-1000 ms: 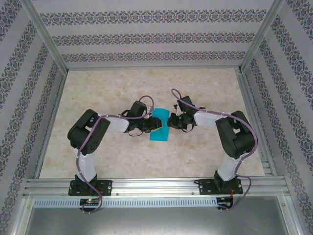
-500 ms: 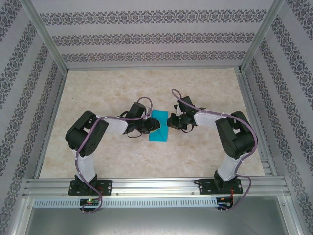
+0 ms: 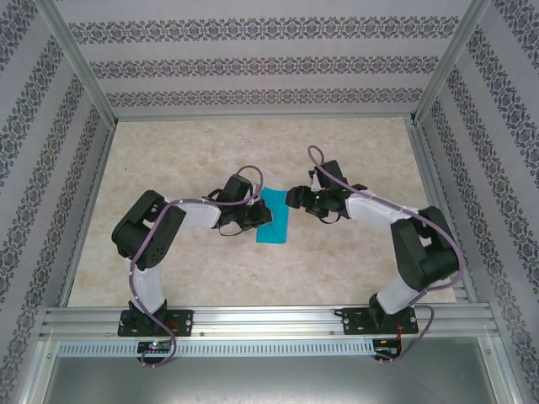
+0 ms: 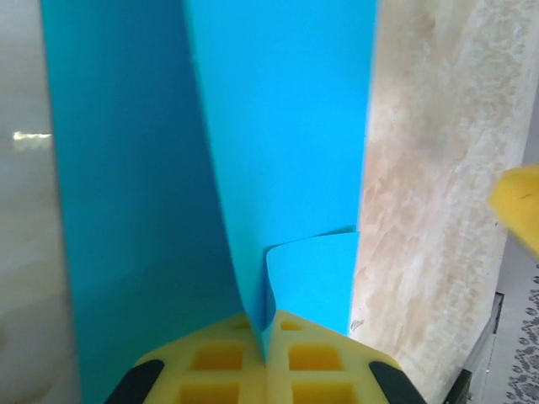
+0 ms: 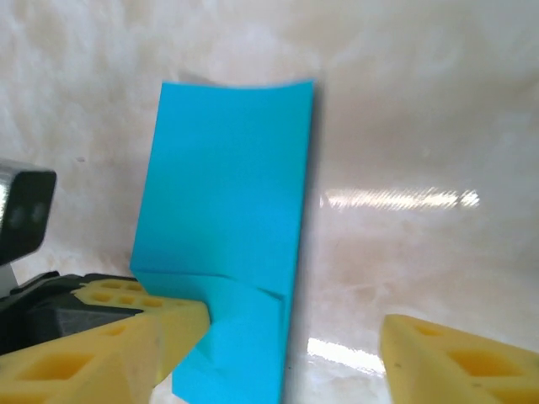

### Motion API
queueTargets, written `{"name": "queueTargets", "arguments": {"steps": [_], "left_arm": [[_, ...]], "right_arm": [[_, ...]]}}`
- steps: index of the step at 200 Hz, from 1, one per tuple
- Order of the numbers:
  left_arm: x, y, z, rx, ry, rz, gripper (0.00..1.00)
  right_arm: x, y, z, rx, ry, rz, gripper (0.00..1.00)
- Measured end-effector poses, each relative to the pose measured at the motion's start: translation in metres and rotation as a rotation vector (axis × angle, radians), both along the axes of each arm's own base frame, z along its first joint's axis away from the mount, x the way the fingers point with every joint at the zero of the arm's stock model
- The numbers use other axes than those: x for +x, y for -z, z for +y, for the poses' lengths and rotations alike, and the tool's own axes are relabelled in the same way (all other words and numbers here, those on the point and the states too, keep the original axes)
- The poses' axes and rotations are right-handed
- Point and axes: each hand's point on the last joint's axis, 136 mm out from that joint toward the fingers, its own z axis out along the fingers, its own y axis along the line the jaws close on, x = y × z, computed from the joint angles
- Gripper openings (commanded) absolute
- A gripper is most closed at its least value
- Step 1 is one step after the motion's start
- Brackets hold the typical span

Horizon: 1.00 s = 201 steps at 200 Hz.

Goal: Fold a paper plane with a square sheet of paper (pick it up from the middle)
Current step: Turn over the paper at the center of the table.

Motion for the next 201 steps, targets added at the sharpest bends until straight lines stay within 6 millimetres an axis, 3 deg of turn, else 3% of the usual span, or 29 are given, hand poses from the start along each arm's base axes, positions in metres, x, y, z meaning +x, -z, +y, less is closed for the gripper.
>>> {"name": "queueTargets", "arguments": {"steps": [23, 50, 70, 94, 117, 135, 174, 201], "left_arm": [[0.005, -0.031, 0.007, 0.074, 0.023, -0.061, 0.00], [0.021, -0.097, 0.024, 0.213, 0.031, -0.225, 0.00], [0.028, -0.144, 0.048, 0.367, 0.013, -0.357, 0.00], [0.029, -0.167, 0.080, 0.588, -0.017, -0.442, 0.00], [0.030, -0.161, 0.105, 0.833, -0.019, -0.458, 0.00], [0.036, -0.144, 0.116, 1.054, -0.002, -0.449, 0.00], [0.044, -0.088, 0.117, 1.446, 0.130, -0.427, 0.00], [0.044, -0.055, 0.108, 1.562, 0.215, -0.416, 0.00]], "right_arm": [[0.003, -0.023, -0.019, -0.020, 0.062, -0.082, 0.83], [0.001, -0.039, -0.043, -0.043, 0.134, -0.141, 0.88], [-0.002, -0.045, -0.057, -0.057, 0.171, -0.170, 0.93], [-0.005, -0.049, -0.069, -0.085, 0.209, -0.193, 0.98], [-0.007, -0.049, -0.079, -0.113, 0.240, -0.207, 0.98], [-0.009, -0.046, -0.087, -0.136, 0.264, -0.201, 0.98], [-0.010, -0.036, -0.110, -0.181, 0.330, -0.172, 0.98], [-0.013, -0.030, -0.123, -0.199, 0.367, -0.147, 0.98]]}}
